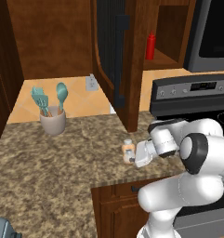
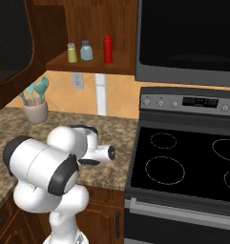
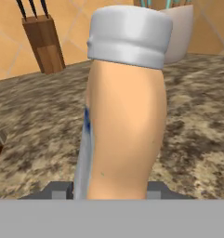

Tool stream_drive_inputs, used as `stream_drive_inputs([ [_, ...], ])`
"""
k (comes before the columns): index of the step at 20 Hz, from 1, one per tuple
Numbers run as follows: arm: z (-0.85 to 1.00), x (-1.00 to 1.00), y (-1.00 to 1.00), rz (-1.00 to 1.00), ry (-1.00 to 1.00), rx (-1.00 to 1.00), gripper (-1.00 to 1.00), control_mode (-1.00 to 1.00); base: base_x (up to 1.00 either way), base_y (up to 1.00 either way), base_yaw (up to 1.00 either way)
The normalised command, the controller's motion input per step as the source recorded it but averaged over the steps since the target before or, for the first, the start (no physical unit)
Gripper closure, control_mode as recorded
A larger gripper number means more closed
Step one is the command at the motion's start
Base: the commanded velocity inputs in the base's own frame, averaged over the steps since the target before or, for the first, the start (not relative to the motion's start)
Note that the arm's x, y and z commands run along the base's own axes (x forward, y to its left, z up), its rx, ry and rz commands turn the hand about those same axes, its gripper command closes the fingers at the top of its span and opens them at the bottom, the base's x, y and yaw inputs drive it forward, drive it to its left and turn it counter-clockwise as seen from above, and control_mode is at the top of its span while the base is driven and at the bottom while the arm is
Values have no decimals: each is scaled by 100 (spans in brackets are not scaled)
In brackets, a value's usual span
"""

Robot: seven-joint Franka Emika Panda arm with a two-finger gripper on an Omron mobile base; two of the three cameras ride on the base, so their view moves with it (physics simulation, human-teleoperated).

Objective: Put the shaker and condiment bottle from the counter next to their counterparts in the cabinet.

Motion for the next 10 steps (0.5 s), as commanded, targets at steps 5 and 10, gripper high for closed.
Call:
stream_drive_inputs([
  [5,8,-3,0,0,0,2,100,-100,0,0,0],
  [10,52,-4,0,0,-6,3,100,-100,0,0,0],
])
